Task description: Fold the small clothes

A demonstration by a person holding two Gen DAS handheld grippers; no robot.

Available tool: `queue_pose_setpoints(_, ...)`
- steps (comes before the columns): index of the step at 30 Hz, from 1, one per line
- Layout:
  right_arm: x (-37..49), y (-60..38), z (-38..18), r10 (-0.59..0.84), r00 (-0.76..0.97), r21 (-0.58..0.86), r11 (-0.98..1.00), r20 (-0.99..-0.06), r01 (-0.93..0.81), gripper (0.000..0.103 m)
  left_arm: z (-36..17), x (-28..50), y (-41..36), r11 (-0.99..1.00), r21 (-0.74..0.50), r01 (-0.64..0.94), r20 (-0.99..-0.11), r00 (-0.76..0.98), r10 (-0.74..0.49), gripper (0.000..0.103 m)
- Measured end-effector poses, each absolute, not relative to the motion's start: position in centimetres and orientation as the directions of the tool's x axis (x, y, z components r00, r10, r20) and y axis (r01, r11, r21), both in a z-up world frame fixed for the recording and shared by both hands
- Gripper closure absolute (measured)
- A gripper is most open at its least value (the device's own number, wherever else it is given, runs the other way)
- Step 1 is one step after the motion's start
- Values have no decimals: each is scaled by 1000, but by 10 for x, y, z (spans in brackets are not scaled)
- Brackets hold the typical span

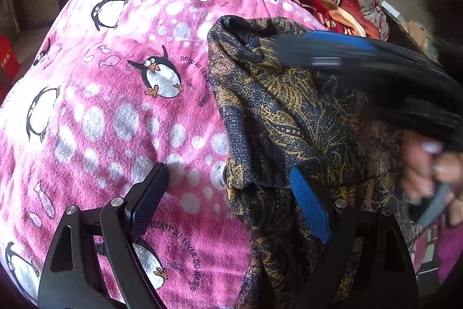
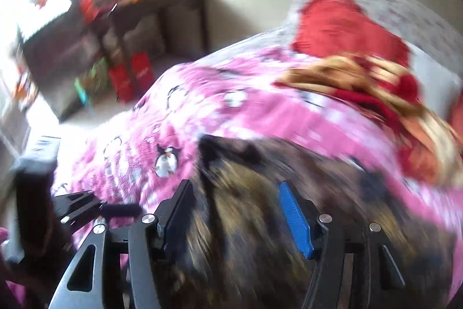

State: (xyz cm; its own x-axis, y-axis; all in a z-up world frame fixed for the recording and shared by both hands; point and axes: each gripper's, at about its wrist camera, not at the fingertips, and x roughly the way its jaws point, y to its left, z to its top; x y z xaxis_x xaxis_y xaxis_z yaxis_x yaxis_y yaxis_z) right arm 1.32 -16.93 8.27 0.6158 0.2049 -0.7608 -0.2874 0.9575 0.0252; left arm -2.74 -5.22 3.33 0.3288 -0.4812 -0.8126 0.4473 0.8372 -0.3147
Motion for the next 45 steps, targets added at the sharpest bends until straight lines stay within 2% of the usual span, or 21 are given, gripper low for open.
queue_pose_setpoints(1,25,-160,74,210,594,19,950,-777,-310,51,34,-28,-50,834,-322,449,-809,326,-489,17)
queue_pose_setpoints(2,37,-154,66,206,572,8,944,-794,-330,68,34,-29,-47,830,-329,450,-806,324,-495,17)
queue_pose_setpoints(3,50,-151,57,187,551,-20,938,-813,-347,79,33,-28,-46,825,-336,454,-802,322,-503,17)
queue_pose_setpoints(4,61,-148,46,131,543,-79,935,-829,-346,98,34,-28,-45,822,-339,458,-799,322,-509,17)
queue_pose_setpoints(5,68,-149,44,98,551,-104,941,-828,-323,98,34,-30,-42,818,-341,463,-795,323,-514,17)
queue_pose_setpoints(8,80,-173,54,204,580,78,969,-789,-236,98,32,-33,-42,811,-328,485,-788,333,-518,17)
queue_pose_setpoints(10,90,-185,49,216,587,146,975,-780,-165,99,33,-38,-41,813,-304,496,-792,343,-506,17)
queue_pose_setpoints(14,86,-178,50,228,588,149,972,-776,-181,99,41,-43,-43,820,-283,498,-806,340,-485,17)
queue_pose_setpoints(16,65,-185,62,266,585,195,964,-766,-183,95,51,-41,-41,824,-300,480,-798,346,-493,17)
queue_pose_setpoints(18,30,-199,73,231,609,171,973,-759,-156,83,61,-40,-40,829,-302,471,-784,373,-497,17)
queue_pose_setpoints(20,-4,-220,75,153,630,120,988,-761,-95,62,67,-37,-43,836,-288,467,-781,391,-487,17)
queue_pose_setpoints(21,-21,-231,75,113,641,101,993,-759,-56,60,69,-36,-45,841,-284,461,-783,395,-481,17)
queue_pose_setpoints(25,-75,-277,64,-80,603,-14,993,-793,113,60,69,-25,-62,855,-263,446,-796,400,-454,17)
queue_pose_setpoints(31,-133,-350,55,-218,541,-16,936,-812,352,60,40,-11,-91,874,-175,454,-855,369,-363,17)
queue_pose_setpoints(33,-137,-368,41,-222,480,-19,920,-849,392,60,41,-15,-98,873,-124,472,-847,408,-341,17)
queue_pose_setpoints(35,-147,-375,42,-188,512,36,918,-838,395,60,42,-17,-104,869,-86,488,-858,407,-314,17)
queue_pose_setpoints(39,-168,-386,58,-162,534,82,912,-830,403,59,56,-21,-104,865,-113,489,-849,405,-340,17)
queue_pose_setpoints(45,-199,-452,81,-333,509,17,824,-794,566,46,72,-30,-103,853,-142,502,-827,413,-381,17)
